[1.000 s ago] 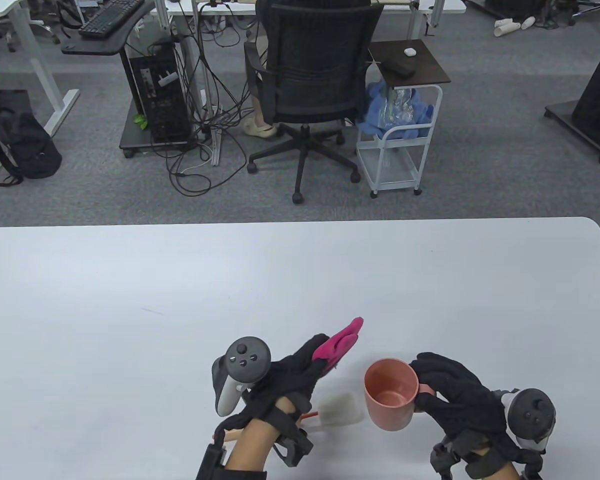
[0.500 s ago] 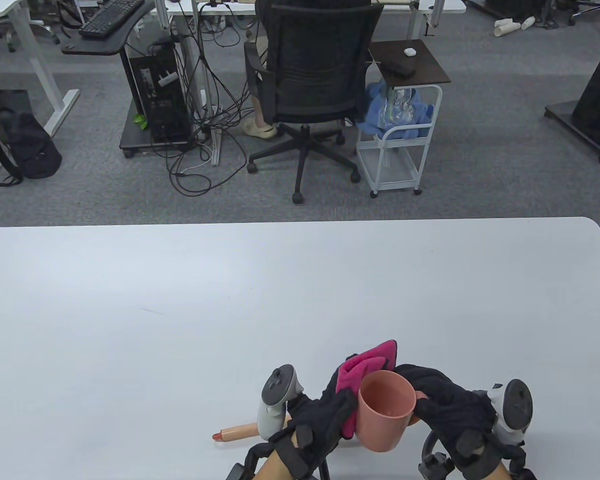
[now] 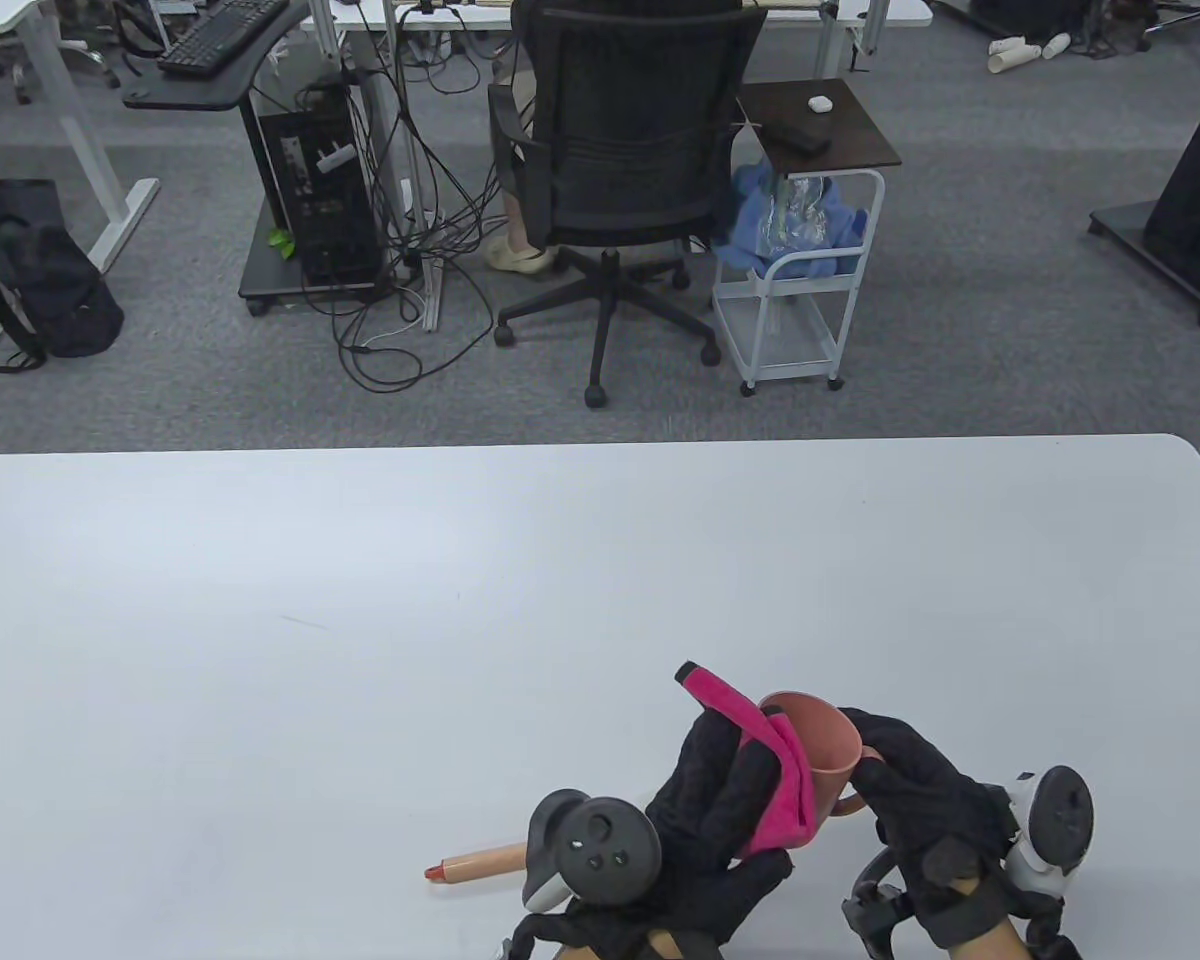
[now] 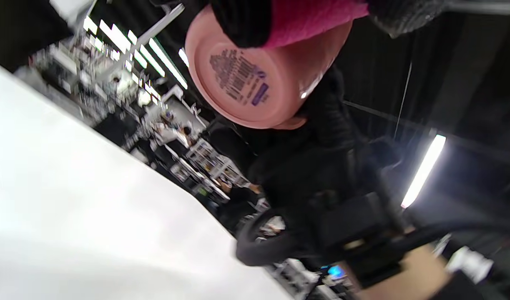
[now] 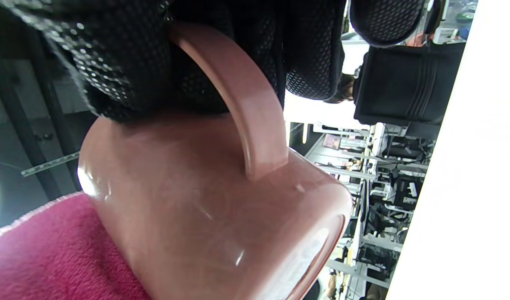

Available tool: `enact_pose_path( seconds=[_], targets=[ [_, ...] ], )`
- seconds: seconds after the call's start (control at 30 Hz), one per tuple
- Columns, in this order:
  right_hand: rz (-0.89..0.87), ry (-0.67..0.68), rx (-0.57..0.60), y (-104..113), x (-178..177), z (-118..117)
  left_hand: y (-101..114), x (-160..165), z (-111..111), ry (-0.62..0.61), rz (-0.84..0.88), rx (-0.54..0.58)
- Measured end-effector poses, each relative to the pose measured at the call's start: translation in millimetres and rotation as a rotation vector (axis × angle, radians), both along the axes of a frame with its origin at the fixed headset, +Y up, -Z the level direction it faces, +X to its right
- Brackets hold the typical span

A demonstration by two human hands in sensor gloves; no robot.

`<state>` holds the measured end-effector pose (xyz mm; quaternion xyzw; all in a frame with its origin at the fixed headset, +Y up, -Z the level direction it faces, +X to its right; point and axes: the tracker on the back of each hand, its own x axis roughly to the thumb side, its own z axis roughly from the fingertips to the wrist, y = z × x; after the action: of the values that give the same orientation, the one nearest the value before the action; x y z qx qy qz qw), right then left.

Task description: Brush the water cup with the cup brush

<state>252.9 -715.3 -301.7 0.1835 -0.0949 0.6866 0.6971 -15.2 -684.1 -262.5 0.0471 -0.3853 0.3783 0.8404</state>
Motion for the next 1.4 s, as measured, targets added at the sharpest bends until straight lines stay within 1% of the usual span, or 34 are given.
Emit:
enact_pose_path(
  seconds=[0.2, 0.23, 0.33, 0.4, 0.43, 0.6, 0.8, 0.9, 0.97, 1.07, 1.1, 1.2, 1.27, 1.4],
  targets=[
    [0.02, -0.008, -0.044, -4, -3, -1, 10, 15, 14, 0.152, -0.261, 0.252],
    [0.022, 0.0, -0.05, -5, -4, -1, 12, 19, 18, 0.173, -0.324, 0.32],
    [0.032, 0.05, -0.041, -5, -11, 0, 14, 30, 27, 0.253, -0.466, 0.461],
    [0.054, 0.077, -0.044, -6, -14, 0, 15, 32, 29, 0.299, -0.52, 0.511],
    [0.046, 0.084, -0.044, -6, -14, 0, 15, 32, 29, 0.299, -0.51, 0.508],
    [0.041, 0.084, -0.037, -4, -13, 0, 15, 26, 25, 0.305, -0.452, 0.437],
    [-0.015, 0.099, -0.032, 0, -8, 1, 16, 13, 19, 0.248, -0.271, 0.27],
    [-0.035, 0.123, -0.028, 2, -8, 0, 14, 5, 14, 0.174, -0.143, 0.2],
    [-0.05, 0.143, -0.021, 2, -9, 1, 12, 1, 11, 0.111, -0.06, 0.132],
    [-0.059, 0.172, -0.004, 3, -9, 0, 6, -6, 3, 0.007, 0.106, -0.007],
    [-0.06, 0.186, 0.004, 3, -9, 0, 2, -8, 1, -0.04, 0.177, -0.079],
    [-0.068, 0.214, 0.014, 2, -10, 0, -5, -11, -5, -0.137, 0.327, -0.233],
    [-0.08, 0.27, 0.016, 2, -13, -1, -10, -12, -9, -0.203, 0.452, -0.34],
    [-0.1, 0.363, 0.009, 2, -23, 2, -20, -12, -14, -0.295, 0.588, -0.513]
  ],
)
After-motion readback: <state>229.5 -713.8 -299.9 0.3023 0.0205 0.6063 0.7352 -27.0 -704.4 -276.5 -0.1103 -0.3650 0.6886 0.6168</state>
